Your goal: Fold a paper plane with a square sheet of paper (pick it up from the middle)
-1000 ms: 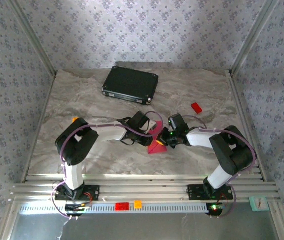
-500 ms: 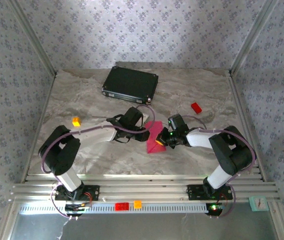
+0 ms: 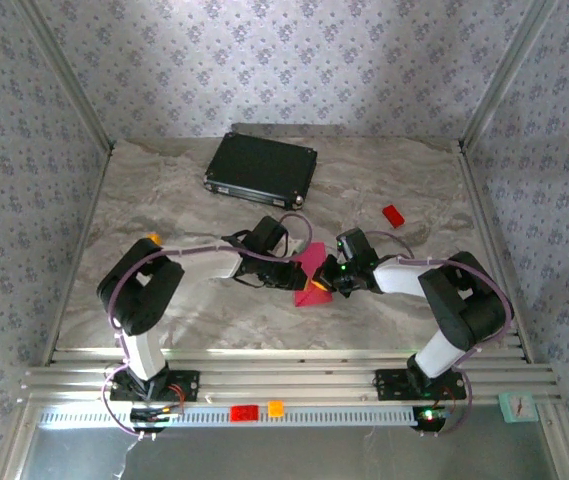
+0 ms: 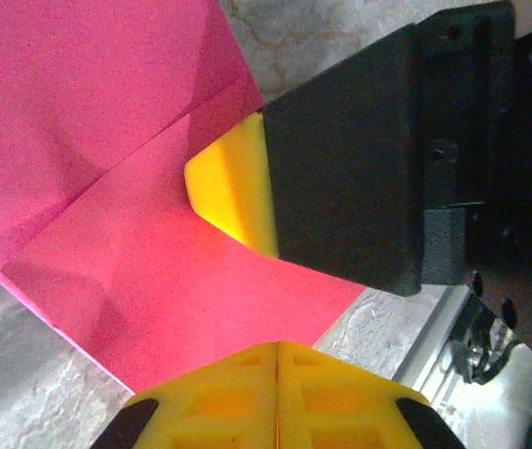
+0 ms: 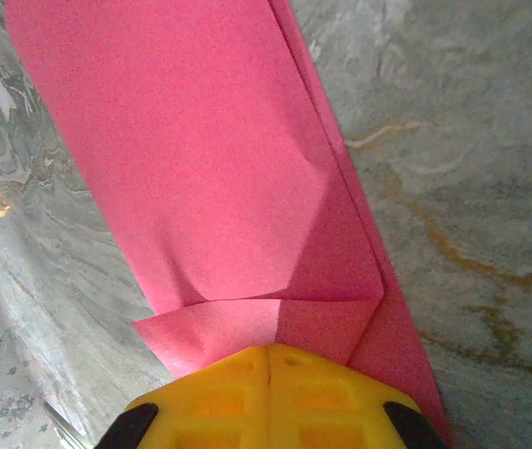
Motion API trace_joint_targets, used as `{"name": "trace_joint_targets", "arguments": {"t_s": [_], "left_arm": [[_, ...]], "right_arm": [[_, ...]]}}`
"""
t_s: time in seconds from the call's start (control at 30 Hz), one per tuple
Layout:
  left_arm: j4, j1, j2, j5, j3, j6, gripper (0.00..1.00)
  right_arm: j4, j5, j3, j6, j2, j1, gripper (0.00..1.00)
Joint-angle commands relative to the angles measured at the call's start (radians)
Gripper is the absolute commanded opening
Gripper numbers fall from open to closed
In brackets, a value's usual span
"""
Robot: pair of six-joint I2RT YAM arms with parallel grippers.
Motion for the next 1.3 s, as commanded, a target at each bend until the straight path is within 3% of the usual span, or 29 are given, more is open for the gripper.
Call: {"name": "trace_joint_targets", "arguments": {"t_s": [0.0, 0.5, 1.27], "left_arm": [[0.048, 0.009, 0.035, 0.116, 0.029, -0.035, 0.09], [0.04, 0.009, 0.127, 0.145, 0.022, -0.023, 0.09], [-0.023, 0.009, 0.091, 0.125, -0.065, 0.061, 0.11]], "right_arm": [[-0.145, 0.075, -0.046, 0.001, 0.051, 0.004, 0.0], [-0.143, 0.069, -0.057, 0.002, 0.046, 0.002, 0.0], [-0.151, 0.078, -0.081, 0.0, 0.03, -0.006, 0.0]]}}
